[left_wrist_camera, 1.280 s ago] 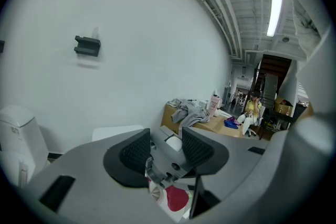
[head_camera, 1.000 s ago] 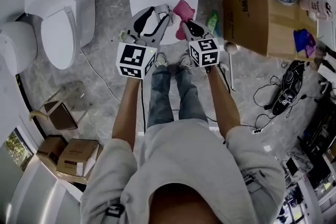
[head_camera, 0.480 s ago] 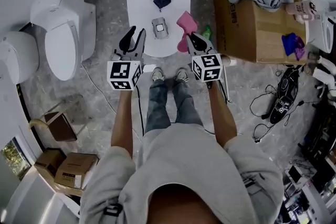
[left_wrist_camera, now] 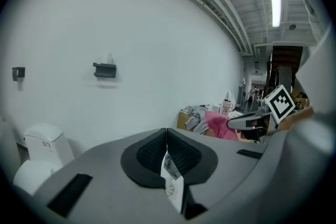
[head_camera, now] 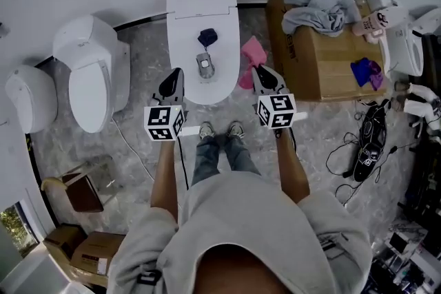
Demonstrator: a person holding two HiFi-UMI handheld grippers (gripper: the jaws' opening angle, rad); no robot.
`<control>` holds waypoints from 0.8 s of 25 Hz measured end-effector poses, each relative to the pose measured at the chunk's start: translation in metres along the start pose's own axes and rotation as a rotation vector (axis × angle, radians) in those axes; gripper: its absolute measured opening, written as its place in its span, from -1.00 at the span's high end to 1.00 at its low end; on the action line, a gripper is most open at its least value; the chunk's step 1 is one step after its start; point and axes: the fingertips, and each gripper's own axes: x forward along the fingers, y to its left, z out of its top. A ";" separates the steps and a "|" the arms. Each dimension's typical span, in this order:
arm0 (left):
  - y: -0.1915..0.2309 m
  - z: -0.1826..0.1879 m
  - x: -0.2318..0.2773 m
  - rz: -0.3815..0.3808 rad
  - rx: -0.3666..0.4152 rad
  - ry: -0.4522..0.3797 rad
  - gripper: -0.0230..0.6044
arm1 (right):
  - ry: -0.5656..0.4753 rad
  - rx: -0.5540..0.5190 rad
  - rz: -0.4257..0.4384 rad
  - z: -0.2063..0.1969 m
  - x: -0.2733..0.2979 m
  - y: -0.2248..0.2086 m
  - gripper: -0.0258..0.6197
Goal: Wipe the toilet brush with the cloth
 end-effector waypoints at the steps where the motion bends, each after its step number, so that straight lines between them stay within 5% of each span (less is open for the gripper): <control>1: 0.000 0.004 -0.004 0.002 0.005 -0.004 0.86 | -0.015 -0.003 -0.007 0.008 -0.006 -0.002 0.74; 11: -0.009 0.057 -0.023 0.015 0.031 -0.088 0.86 | -0.166 -0.061 -0.074 0.088 -0.058 -0.015 0.74; 20: -0.008 0.100 -0.039 0.039 0.078 -0.167 0.86 | -0.243 -0.088 -0.096 0.120 -0.093 -0.011 0.74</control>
